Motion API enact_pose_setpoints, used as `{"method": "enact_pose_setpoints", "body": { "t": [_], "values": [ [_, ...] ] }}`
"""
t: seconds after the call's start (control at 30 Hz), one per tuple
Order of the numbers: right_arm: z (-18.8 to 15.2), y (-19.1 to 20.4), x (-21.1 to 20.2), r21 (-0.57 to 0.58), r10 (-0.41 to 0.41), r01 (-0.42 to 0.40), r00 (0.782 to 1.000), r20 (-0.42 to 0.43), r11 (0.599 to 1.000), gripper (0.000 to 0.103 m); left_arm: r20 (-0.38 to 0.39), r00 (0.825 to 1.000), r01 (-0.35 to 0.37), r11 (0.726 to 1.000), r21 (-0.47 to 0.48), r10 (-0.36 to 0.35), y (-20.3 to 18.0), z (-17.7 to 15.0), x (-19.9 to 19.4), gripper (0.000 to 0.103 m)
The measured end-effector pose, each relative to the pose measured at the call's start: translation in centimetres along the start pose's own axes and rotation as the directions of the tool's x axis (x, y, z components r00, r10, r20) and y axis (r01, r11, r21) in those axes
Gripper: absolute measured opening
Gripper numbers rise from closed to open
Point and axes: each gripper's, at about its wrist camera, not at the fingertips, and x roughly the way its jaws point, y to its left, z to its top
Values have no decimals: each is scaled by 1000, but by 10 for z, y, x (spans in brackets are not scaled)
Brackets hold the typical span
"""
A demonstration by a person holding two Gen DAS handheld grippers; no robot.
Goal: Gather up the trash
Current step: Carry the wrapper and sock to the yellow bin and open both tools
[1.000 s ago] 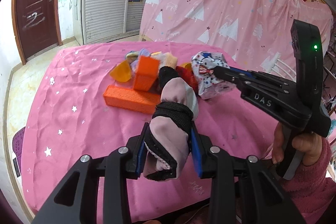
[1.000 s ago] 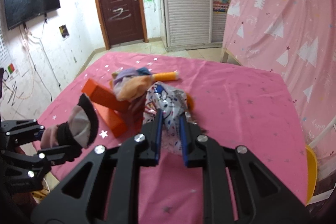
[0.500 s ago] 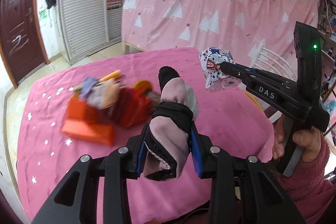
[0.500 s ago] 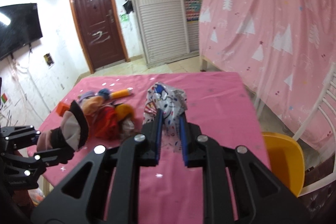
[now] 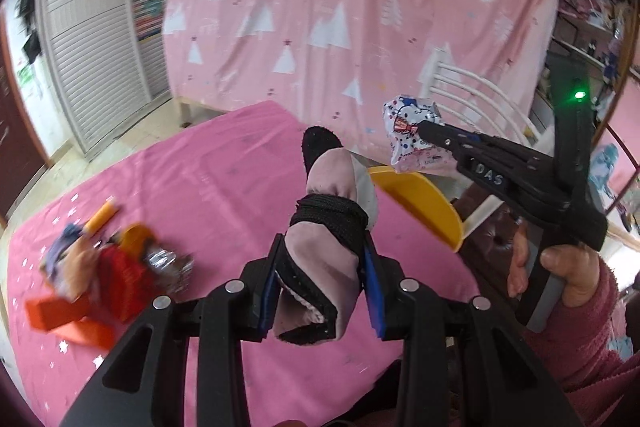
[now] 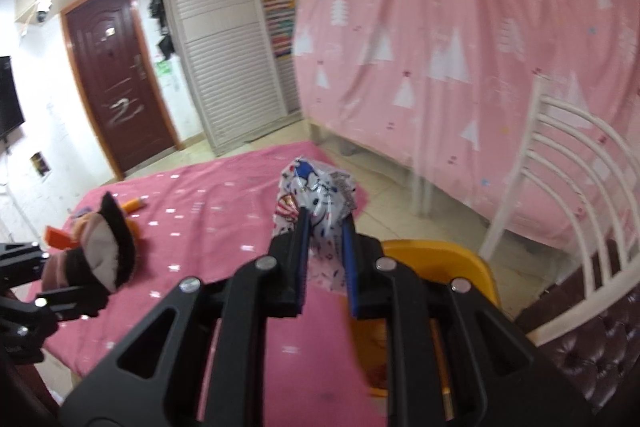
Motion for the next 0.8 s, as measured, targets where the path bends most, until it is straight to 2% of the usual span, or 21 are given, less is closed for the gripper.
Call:
{"method": "enact_pose_setpoints", "body": {
  "t": [0.1,0.27,0.43,0.63,0.7,0.8],
  "values": [
    [-3,-22,5,38,-29,29,1000,-11,999,15,-3,1000,20,999,28,-20,-18,15,12,30],
    [-10,-49,19,91,-55,60,997,-49,994,15,-21,994,112,993,28,-111,-45,49,45,30],
    [-21,-71,40,131,-85,99,990,-113,986,15,-88,990,111,994,20,-109,-65,72,94,30],
    [-32,-87,59,159,-79,108,981,-174,981,15,-160,981,111,994,-12,-111,-75,84,143,30],
    [-34,-88,63,155,-86,117,977,-193,981,15,-180,979,94,995,-22,-96,-77,85,157,37],
    [-36,-91,67,164,-85,121,974,-210,979,16,-179,980,79,996,-39,-84,-75,87,164,57]
  ]
}}
